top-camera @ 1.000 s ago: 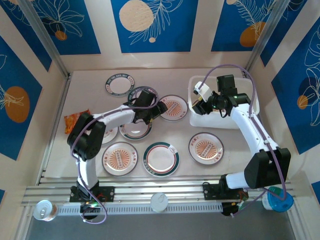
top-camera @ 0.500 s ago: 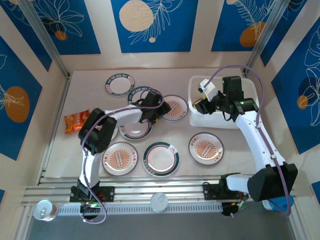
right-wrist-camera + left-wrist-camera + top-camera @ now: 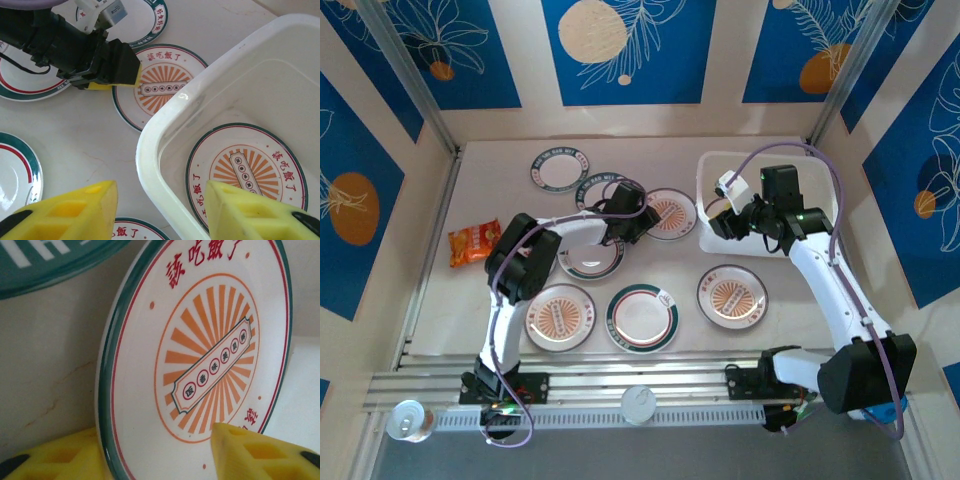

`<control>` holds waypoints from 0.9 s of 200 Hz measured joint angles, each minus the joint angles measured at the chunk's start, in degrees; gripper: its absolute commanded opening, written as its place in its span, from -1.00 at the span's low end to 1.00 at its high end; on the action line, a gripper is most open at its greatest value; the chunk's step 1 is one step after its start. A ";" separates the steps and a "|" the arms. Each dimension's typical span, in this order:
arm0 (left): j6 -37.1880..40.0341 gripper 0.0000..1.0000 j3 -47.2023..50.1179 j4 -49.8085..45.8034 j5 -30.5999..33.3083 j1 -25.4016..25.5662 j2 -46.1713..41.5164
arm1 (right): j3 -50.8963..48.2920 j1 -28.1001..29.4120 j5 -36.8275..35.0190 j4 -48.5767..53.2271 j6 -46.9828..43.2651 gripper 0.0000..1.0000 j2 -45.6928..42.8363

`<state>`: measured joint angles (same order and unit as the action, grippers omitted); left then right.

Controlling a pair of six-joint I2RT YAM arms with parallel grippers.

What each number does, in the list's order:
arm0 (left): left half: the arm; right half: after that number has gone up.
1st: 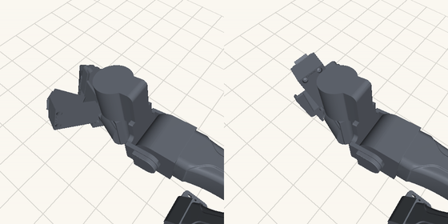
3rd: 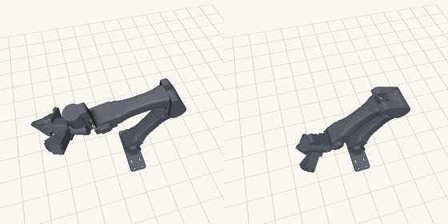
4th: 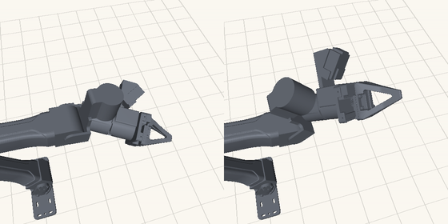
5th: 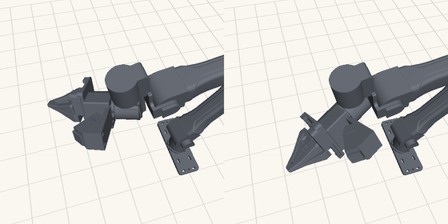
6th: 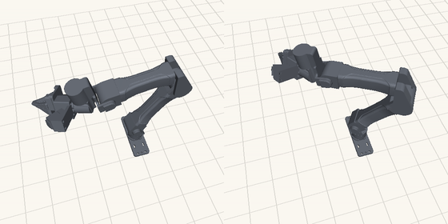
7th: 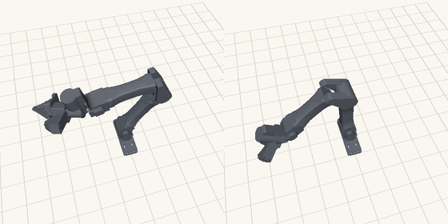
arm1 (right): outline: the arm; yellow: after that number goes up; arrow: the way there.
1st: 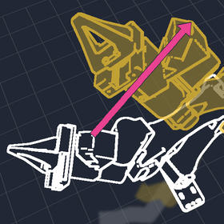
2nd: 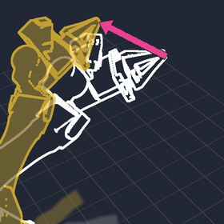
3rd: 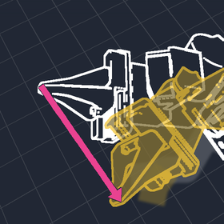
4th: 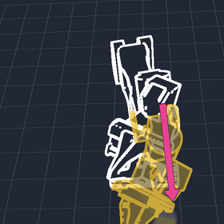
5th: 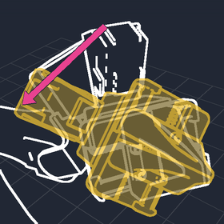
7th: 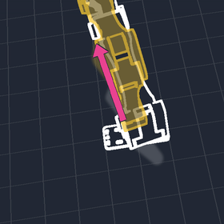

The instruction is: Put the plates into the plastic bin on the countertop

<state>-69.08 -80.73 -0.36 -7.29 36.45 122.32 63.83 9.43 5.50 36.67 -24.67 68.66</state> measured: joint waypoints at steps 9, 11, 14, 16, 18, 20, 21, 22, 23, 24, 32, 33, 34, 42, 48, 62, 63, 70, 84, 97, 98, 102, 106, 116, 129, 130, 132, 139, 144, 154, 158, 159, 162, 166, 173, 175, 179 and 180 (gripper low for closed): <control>0.04 -0.19 0.07 0.20 0.02 0.00 0.17 | -0.20 0.00 -0.20 -0.04 0.22 -0.03 -0.13; 0.17 -0.20 0.07 0.20 -0.07 -0.02 0.17 | -0.24 0.00 -0.17 -0.09 0.26 -0.03 -0.15; -0.20 -0.23 0.17 0.39 -0.13 -0.07 0.17 | -0.35 0.00 -0.20 -0.09 0.42 -0.03 -0.24; -0.04 -0.24 0.26 0.55 -0.13 -0.07 0.17 | -0.42 0.00 -0.22 -0.13 0.42 -0.03 -0.26; 0.04 -0.26 0.35 0.76 -0.11 -0.07 0.17 | -0.48 0.00 -0.22 -0.15 0.42 -0.03 -0.33; -0.13 -0.27 0.39 0.92 -0.11 -0.07 0.17 | -0.59 0.00 -0.22 -0.20 0.48 -0.03 -0.39; -0.33 -0.28 0.48 1.09 -0.11 -0.07 0.17 | -0.66 0.02 -0.24 -0.22 0.52 -0.03 -0.44; -0.31 -0.29 0.52 1.20 -0.13 -0.09 0.17 | -0.68 0.02 -0.24 -0.22 0.55 -0.03 -0.48; -0.17 -0.29 0.61 1.33 -0.13 -0.09 0.17 | -0.74 0.07 -0.31 -0.22 0.63 -0.03 -0.55; -0.09 -0.30 0.66 1.38 -0.15 -0.09 0.17 | -0.79 0.09 -0.33 -0.22 0.68 -0.03 -0.57; -0.28 -0.36 1.27 1.92 -0.20 -0.09 0.17 | -1.05 0.17 -0.42 -0.17 0.85 -0.03 -0.74; -0.35 -0.36 1.33 1.97 -0.15 -0.09 0.17 | -1.09 0.20 -0.42 -0.17 0.83 -0.03 -0.74; -0.46 -0.37 1.40 2.05 -0.13 -0.09 0.17 | -1.11 0.22 -0.42 -0.17 0.83 -0.03 -0.74; -0.59 -0.44 1.92 2.75 -0.13 -0.11 0.11 | -1.33 0.33 -0.59 -0.26 0.90 -0.04 -0.81; -0.70 -0.48 2.14 3.15 -0.13 -0.15 0.11 | -1.42 0.37 -0.61 -0.22 0.98 -0.04 -0.83; -0.94 -0.57 2.67 3.85 -0.15 -0.17 0.11 | -1.64 0.59 -0.63 -0.17 1.14 -0.05 -0.87; -0.90 -0.58 2.71 3.91 -0.13 -0.17 0.11 | -1.64 0.61 -0.66 -0.17 1.14 -0.05 -0.87; -0.92 -0.61 2.86 4.20 -0.13 -0.17 0.11 | -1.64 0.70 -0.66 -0.22 1.27 -0.05 -0.87; -0.90 -0.74 2.97 4.42 -0.42 -0.17 0.11 | -1.64 0.74 -0.81 -0.20 1.31 -0.06 -0.92; -1.05 -0.80 3.23 5.42 -0.98 -0.22 0.11 | -1.64 0.74 -0.81 -0.17 1.49 -0.06 -0.96; -1.05 -0.80 3.26 5.49 -1.03 -0.22 0.11 | -1.64 0.74 -0.81 -0.17 1.51 -0.07 -0.96; -1.14 -0.82 3.34 5.90 -1.18 -0.22 0.11 | -1.64 0.76 -0.83 -0.17 1.51 -0.07 -0.96; -1.14 -0.84 3.41 6.43 -1.36 -0.31 0.11 | -1.64 0.74 -0.83 -0.17 1.51 -0.07 -0.96; -1.11 -0.89 3.54 7.61 -1.70 -0.44 0.02 | -1.64 0.96 -1.05 -0.11 1.53 -0.07 -0.96; -1.09 -0.98 3.76 8.83 -2.21 -0.61 -0.33 | -1.64 1.14 -1.18 0.04 1.70 -0.07 -0.98; -1.05 -0.99 3.78 8.90 -2.23 -0.61 -0.35 | -1.64 1.16 -1.20 0.07 1.70 -0.07 -0.98; -0.94 -0.99 3.85 9.05 -2.36 -0.66 -0.39 | -1.64 1.20 -1.22 0.07 1.73 -0.07 -0.98; -0.94 -1.00 4.07 9.38 -2.75 -0.72 -0.85 | -1.64 1.38 -1.25 0.13 1.81 -0.08 -1.01; -0.94 -1.00 4.37 9.53 -2.84 -0.72 -1.31 | -1.64 1.42 -1.25 0.17 1.88 -0.08 -1.05; -0.90 -1.00 5.14 9.49 -3.23 -0.76 -2.25 | -1.64 1.49 -1.29 0.26 1.92 -0.08 -1.25; -0.90 -1.00 5.46 9.46 -3.32 -0.76 -2.60 | -1.64 1.49 -1.31 0.26 1.95 -0.08 -1.38; -0.87 -1.00 5.60 9.42 -3.37 -0.76 -2.69 | -1.64 1.51 -1.31 0.26 1.97 -0.08 -1.40; -0.85 -1.00 5.81 9.33 -3.48 -0.76 -3.02 | -1.64 1.49 -1.33 0.26 1.99 -0.08 -1.51; -0.72 -1.00 6.12 9.31 -3.65 -0.76 -3.34 | -1.64 1.49 -1.46 0.26 2.14 -0.08 -1.70; -0.31 -1.00 6.60 9.07 -3.82 -0.81 -4.09 | -1.64 1.49 -1.53 0.26 2.36 -0.08 -2.01; -0.04 -1.00 6.71 8.87 -3.85 -0.81 -4.35 | -1.64 1.49 -1.60 0.26 2.32 -0.08 -2.10; 0.20 -1.00 6.91 8.66 -4.00 -0.81 -4.74 | -1.64 1.51 -1.68 0.26 2.43 -0.08 -2.27; 0.22 -1.00 6.93 8.63 -4.02 -0.81 -4.83 | -1.64 1.49 -1.68 0.26 2.45 -0.08 -2.29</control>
<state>-68.86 -73.80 8.27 -11.31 35.64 117.49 62.19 10.92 3.81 36.93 -22.22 66.37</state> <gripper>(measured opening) 0.017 0.460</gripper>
